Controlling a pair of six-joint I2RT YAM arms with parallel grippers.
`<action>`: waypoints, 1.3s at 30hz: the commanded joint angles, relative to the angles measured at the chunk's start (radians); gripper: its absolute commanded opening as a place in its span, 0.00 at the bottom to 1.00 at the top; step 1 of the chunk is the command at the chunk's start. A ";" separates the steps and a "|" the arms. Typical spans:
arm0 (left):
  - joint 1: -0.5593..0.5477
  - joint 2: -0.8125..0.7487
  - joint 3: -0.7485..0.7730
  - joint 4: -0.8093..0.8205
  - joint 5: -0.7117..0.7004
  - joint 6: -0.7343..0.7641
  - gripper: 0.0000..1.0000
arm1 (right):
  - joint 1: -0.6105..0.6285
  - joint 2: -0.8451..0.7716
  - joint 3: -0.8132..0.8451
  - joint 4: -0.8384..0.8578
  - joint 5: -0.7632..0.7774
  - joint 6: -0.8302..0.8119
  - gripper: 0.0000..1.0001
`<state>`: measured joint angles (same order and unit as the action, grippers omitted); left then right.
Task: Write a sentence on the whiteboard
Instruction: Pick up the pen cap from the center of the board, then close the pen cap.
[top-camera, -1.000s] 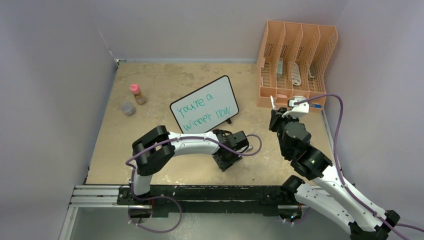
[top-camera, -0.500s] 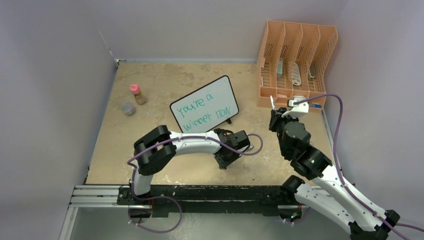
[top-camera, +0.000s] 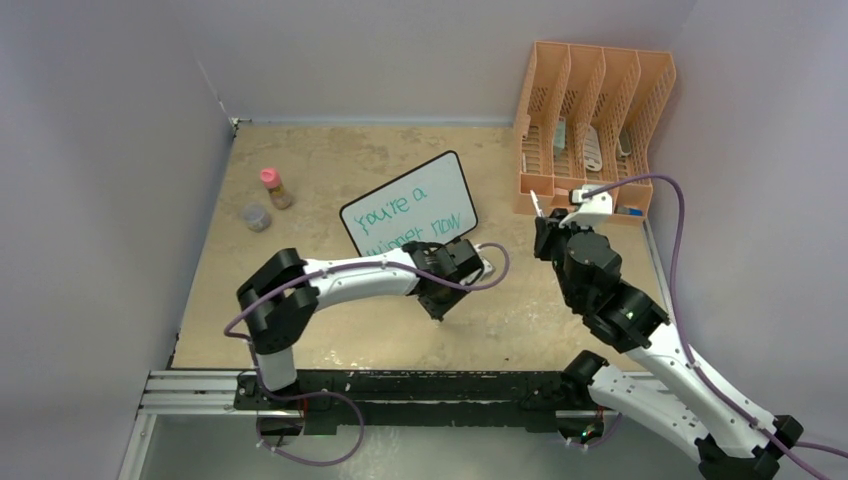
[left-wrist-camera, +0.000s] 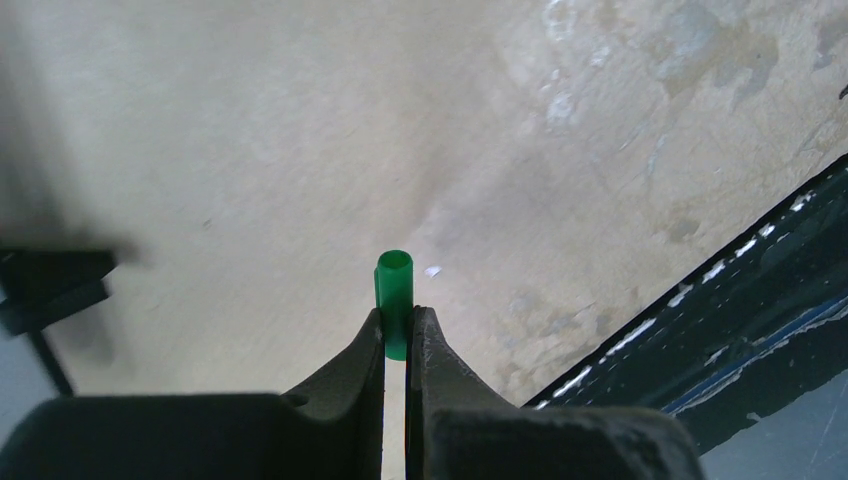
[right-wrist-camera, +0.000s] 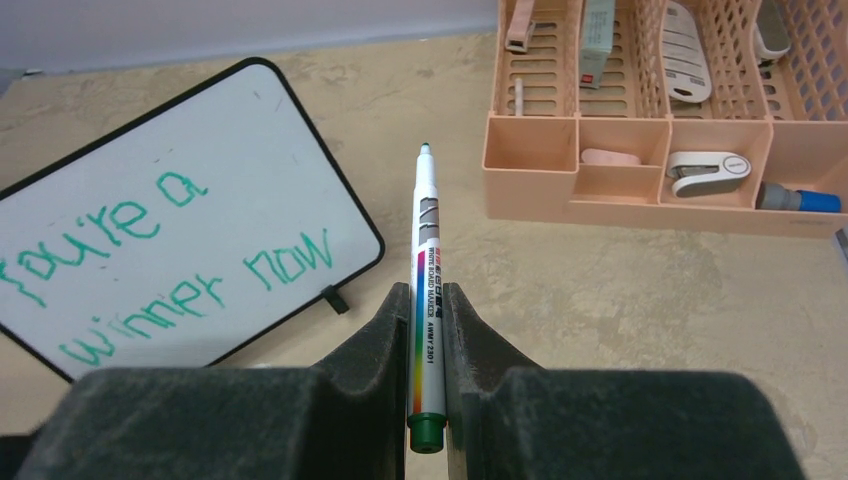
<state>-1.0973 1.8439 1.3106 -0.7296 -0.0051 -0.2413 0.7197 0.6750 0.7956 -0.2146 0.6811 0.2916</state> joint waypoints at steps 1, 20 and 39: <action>0.044 -0.160 -0.063 0.021 -0.063 0.043 0.00 | -0.002 0.017 0.103 -0.074 -0.055 0.033 0.00; 0.131 -0.749 -0.339 0.341 -0.228 0.570 0.00 | -0.002 0.105 0.288 -0.196 -0.444 0.085 0.00; 0.131 -0.823 -0.291 0.349 -0.089 0.998 0.00 | -0.003 0.221 0.352 -0.120 -0.966 0.008 0.00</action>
<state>-0.9653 1.0519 0.9672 -0.3901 -0.1364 0.6594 0.7189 0.9012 1.1152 -0.4030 -0.1432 0.3267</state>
